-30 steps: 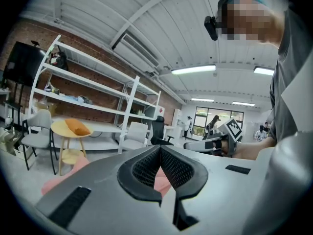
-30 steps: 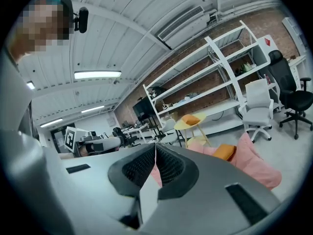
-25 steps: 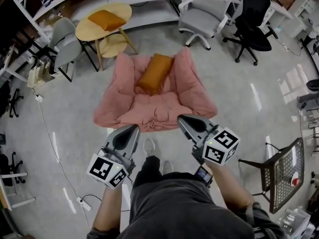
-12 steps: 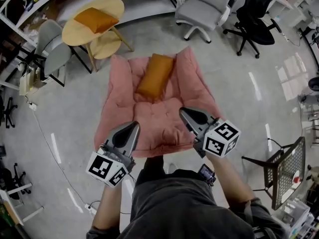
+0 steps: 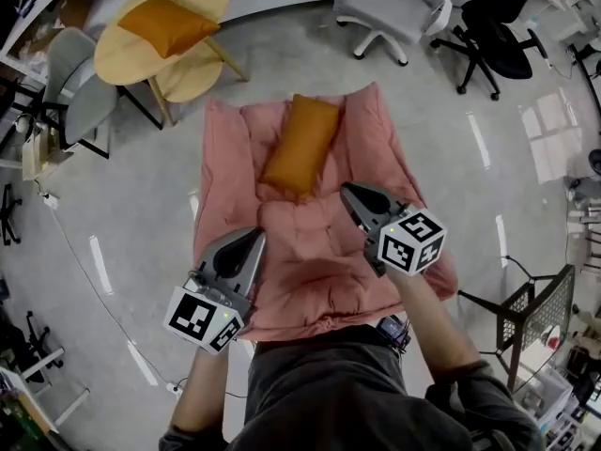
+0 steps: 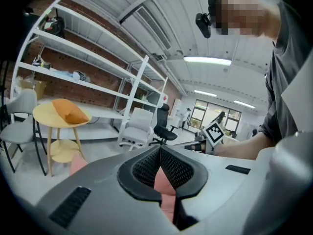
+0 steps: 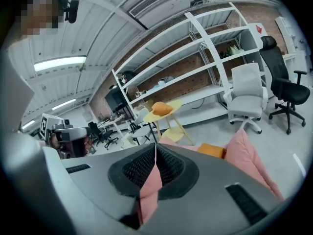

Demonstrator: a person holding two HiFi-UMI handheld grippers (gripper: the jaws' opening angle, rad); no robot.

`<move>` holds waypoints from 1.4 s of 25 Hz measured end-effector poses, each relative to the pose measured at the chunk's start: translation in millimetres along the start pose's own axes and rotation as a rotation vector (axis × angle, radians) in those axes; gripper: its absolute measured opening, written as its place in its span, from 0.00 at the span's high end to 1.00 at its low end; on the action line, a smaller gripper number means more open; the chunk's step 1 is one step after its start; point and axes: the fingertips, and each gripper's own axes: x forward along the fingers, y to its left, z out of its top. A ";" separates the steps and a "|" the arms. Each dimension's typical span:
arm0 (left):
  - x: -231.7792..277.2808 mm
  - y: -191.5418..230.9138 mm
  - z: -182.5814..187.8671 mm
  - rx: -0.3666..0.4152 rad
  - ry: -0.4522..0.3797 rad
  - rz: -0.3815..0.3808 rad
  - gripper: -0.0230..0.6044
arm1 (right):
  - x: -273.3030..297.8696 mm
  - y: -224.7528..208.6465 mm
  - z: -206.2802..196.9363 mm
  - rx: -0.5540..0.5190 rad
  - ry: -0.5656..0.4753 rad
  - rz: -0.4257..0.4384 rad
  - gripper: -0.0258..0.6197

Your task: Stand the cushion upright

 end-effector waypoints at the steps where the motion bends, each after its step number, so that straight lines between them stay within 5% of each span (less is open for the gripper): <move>1: 8.0 9.0 -4.5 -0.007 0.010 -0.004 0.95 | 13.5 -13.0 -0.6 -0.003 0.007 -0.012 0.93; 11: 73.0 92.7 -56.5 -0.090 0.090 -0.019 0.95 | 148.4 -122.1 -20.2 -0.047 0.093 -0.104 0.93; 19: 116.6 142.0 -86.1 -0.138 0.105 -0.017 0.95 | 213.3 -185.6 -78.3 0.017 0.171 -0.167 0.93; 23: 127.3 155.1 -107.5 -0.167 0.127 -0.018 0.94 | 248.8 -225.8 -101.1 0.016 0.223 -0.232 0.73; 35: 127.2 173.4 -144.4 -0.236 0.152 -0.014 0.95 | 327.0 -312.7 -158.5 -0.025 0.378 -0.423 0.64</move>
